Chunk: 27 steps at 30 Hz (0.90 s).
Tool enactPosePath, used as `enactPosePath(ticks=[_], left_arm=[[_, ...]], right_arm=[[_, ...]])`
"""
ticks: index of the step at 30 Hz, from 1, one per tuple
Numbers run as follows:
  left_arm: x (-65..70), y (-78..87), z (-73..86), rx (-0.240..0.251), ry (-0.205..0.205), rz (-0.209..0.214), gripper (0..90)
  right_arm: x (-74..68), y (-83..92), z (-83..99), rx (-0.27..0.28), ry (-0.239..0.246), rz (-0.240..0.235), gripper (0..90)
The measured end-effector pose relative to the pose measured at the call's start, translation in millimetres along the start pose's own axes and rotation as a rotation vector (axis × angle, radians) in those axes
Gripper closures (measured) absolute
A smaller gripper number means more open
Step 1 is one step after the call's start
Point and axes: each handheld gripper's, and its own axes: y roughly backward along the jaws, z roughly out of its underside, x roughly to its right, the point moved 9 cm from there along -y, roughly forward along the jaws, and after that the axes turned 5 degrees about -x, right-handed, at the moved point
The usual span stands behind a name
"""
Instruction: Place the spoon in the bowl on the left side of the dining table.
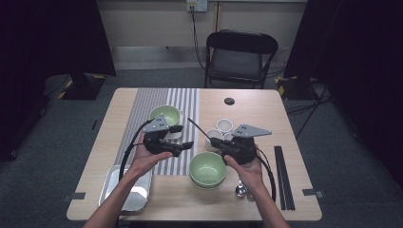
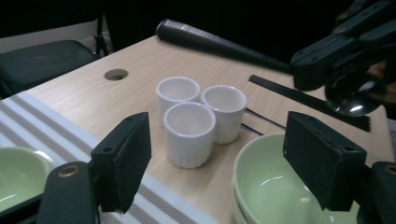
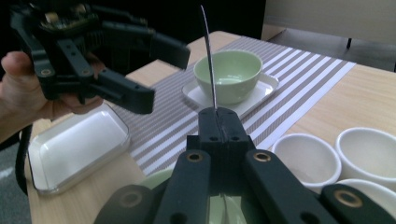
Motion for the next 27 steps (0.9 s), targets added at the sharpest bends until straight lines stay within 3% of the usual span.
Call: enactPosePath(ticks=[8, 10, 12, 13, 15, 17, 22, 27], left_arm=[[8.7, 7.1, -7.9, 0.039, -0.016, 0.006, 24.3], [10.3, 7.2, -10.4, 0.057, 0.013, 0.027, 27.9], [9.6, 6.9, -12.3, 0.058, -0.001, -0.001, 34.2], [11.3, 6.7, -13.9, 0.067, 0.012, 0.021, 35.8], [12.5, 7.8, -15.9, 0.078, 0.005, 0.022, 45.3], [15.1, 8.9, -17.9, 0.089, 0.025, 0.058, 47.4], [19.8, 11.5, -19.7, 0.096, -0.020, 0.051, 57.4], [24.0, 12.7, -23.3, 0.115, -0.014, 0.090, 61.0]], right_arm=[[-15.3, -5.8, 2.0, 0.017, 0.020, -0.040, 90.0], [-18.5, -8.0, 2.4, 0.016, 0.025, -0.051, 90.0], [-21.8, -9.3, 2.1, 0.019, 0.025, -0.053, 90.0], [-23.7, -9.4, 1.0, 0.023, 0.026, -0.059, 90.0], [-27.5, -10.1, -0.1, 0.028, 0.029, -0.072, 90.0], [-31.0, -11.0, 0.0, 0.028, 0.045, -0.076, 90.0], [-33.2, -11.4, -1.5, 0.048, 0.044, -0.085, 90.0], [-33.5, -12.6, -0.9, 0.055, 0.049, -0.087, 90.0]])
